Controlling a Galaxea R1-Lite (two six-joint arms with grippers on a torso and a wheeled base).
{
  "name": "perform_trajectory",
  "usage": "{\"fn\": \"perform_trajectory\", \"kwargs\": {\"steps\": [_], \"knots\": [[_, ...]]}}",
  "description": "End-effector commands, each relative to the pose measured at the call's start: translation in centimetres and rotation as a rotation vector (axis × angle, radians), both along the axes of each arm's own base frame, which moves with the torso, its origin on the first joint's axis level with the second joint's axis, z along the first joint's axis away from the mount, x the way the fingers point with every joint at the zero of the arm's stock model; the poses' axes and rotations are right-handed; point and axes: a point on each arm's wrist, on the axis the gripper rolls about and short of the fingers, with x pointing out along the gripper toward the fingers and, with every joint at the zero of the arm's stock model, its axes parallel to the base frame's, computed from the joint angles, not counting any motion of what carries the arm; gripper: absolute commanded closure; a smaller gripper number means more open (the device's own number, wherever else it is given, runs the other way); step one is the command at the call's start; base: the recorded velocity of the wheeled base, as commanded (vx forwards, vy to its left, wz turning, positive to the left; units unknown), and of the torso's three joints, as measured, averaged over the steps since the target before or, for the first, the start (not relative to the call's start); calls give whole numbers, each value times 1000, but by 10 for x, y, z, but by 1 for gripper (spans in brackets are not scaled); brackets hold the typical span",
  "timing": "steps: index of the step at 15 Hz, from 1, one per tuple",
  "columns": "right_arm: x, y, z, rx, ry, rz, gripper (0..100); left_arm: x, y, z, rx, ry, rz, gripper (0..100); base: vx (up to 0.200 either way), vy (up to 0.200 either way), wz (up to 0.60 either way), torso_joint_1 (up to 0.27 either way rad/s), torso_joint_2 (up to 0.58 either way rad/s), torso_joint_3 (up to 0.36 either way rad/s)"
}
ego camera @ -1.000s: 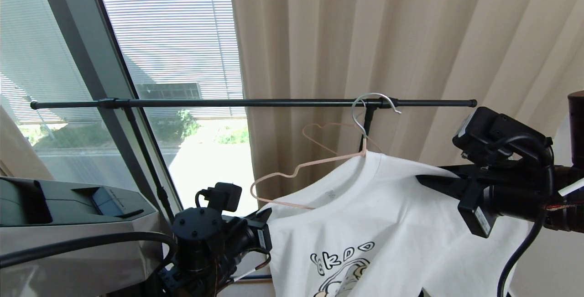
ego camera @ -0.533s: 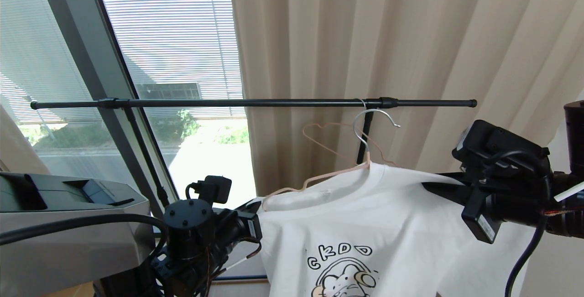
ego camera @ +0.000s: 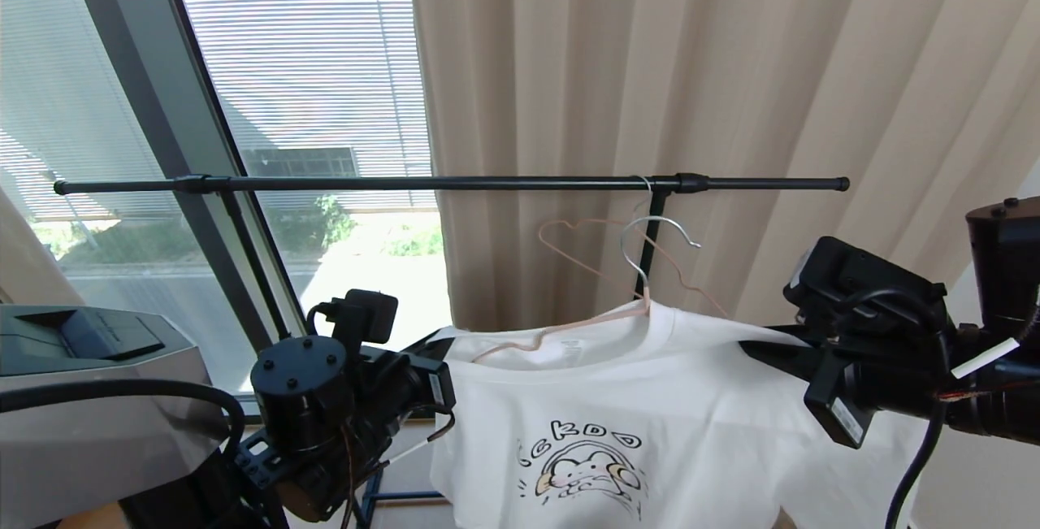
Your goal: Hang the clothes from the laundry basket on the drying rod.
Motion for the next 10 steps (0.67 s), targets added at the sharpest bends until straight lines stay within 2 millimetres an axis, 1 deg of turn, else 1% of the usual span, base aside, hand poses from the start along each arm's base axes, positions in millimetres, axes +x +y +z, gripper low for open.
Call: {"fn": "perform_trajectory", "kwargs": {"steps": [1,2,3,6,7,10], "knots": [[-1,11,-9,22,29,22,100,-5,2,31,-24,-111,-7,100,0,0,0,0,0,0],[-1,19,-13,56,26,26,100,-4,1,43,-29,-137,-7,100,0,0,0,0,0,0],[-1,23,-16,65,23,9,100,-1,-1,49,-5,-120,-3,100,0,0,0,0,0,0],[3,27,-20,95,7,-38,100,-2,0,61,72,-112,-5,100,0,0,0,0,0,0],[4,31,-21,112,2,-46,100,-2,0,66,91,-120,0,100,0,0,0,0,0,0],[3,37,-24,82,-17,-81,100,-6,-4,69,114,-114,18,100,0,0,0,0,0,0]]}}
